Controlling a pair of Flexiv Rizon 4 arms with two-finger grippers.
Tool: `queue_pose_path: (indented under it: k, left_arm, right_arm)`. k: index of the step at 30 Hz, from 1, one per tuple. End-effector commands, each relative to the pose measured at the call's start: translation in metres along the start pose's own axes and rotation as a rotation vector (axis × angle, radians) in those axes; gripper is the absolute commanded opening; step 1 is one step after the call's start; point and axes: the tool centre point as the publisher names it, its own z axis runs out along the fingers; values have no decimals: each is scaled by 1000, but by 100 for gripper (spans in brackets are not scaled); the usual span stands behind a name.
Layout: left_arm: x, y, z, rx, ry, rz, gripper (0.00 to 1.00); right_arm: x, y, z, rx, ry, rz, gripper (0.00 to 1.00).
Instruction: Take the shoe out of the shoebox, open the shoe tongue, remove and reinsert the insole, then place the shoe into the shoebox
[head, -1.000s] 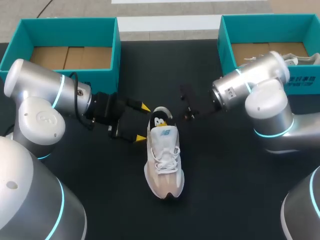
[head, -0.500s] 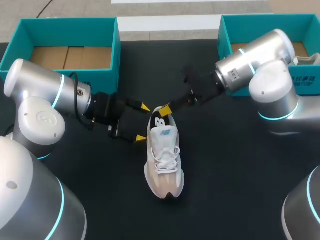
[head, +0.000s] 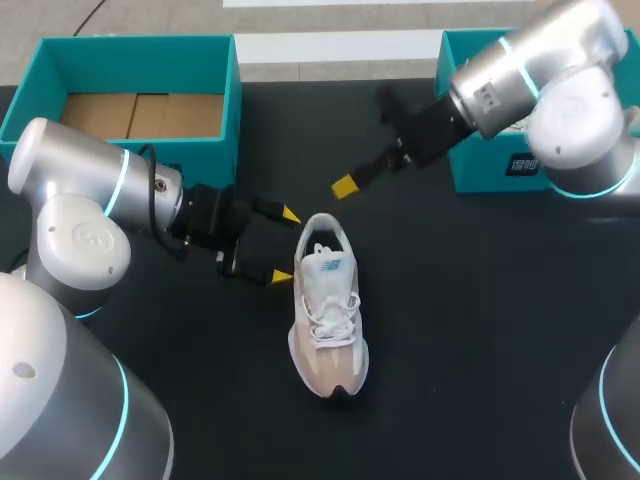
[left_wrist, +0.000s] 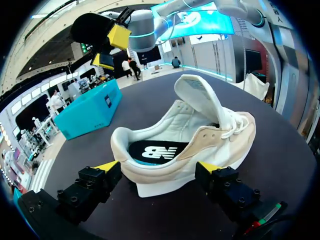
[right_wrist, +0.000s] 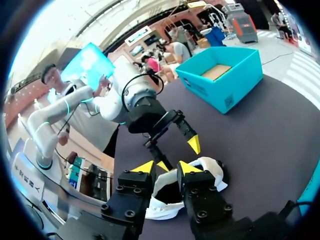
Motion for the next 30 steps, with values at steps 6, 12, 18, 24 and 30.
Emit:
queue_pose_path:
  k: [6, 12, 18, 24, 30]
  left_arm:
    - [1, -1, 0, -5, -1, 0, 100]
    - [0, -3, -10, -32, 21, 15, 100]
    - [-5, -8, -33, -67, 34, 10, 100]
    - [-12, -7, -53, -107, 73, 62, 100]
    - [-25, -3, -79, -126, 85, 90, 100]
  right_arm:
    - [39, -3, -21, 57, -233, 102, 0]
    - [48, -8, -22, 53, -442, 188, 0]
    - [55, -15, -21, 141, -618, 302, 0]
    - [55, -16, -19, 160, -637, 300, 0]
    - [55, -16, -19, 160, -637, 300, 0]
